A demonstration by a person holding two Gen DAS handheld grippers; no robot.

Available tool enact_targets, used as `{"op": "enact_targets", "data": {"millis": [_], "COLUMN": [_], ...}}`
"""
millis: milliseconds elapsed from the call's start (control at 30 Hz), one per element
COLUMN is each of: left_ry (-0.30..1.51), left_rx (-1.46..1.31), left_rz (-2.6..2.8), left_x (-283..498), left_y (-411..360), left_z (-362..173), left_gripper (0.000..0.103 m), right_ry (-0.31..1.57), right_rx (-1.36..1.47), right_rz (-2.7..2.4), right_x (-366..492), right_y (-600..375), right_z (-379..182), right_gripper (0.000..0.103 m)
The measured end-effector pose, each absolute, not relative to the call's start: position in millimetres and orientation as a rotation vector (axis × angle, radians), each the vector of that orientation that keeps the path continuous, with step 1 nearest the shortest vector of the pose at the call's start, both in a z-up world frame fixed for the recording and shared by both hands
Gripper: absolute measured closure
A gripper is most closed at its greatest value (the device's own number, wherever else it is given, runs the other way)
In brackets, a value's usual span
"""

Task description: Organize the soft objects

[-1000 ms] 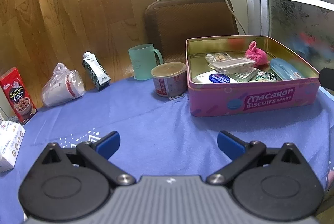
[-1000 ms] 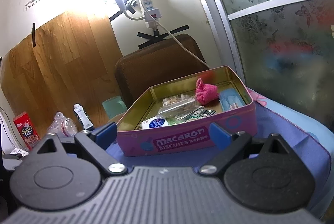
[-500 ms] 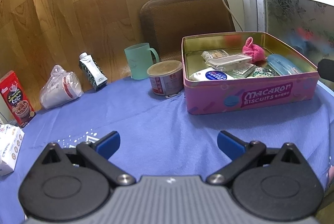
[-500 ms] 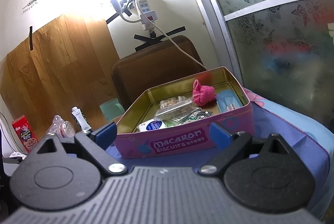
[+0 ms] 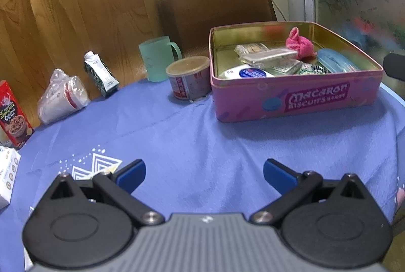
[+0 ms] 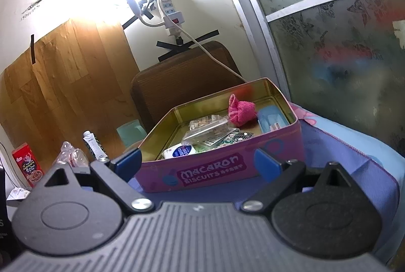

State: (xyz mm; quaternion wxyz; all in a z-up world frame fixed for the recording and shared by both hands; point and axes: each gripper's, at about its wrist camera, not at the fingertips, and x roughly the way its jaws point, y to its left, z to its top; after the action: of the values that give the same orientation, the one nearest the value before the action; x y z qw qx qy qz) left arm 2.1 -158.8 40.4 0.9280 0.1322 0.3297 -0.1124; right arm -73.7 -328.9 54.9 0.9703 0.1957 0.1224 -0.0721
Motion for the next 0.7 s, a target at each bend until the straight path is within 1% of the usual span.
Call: {"op": "enact_targets", "data": {"millis": [700], "left_ry": [0.709], "left_rx": [0.301], "left_rz": [-0.236], "left_x": [4], "left_y": [-170], "left_z": [30], "left_gripper": [0.0], "right_ry": [0.26], "right_rx": [0.415], "right_rz": [-0.156], "right_x": [-71], "right_y": [-334], "right_z": [48], "right_gripper": [0.006]}}
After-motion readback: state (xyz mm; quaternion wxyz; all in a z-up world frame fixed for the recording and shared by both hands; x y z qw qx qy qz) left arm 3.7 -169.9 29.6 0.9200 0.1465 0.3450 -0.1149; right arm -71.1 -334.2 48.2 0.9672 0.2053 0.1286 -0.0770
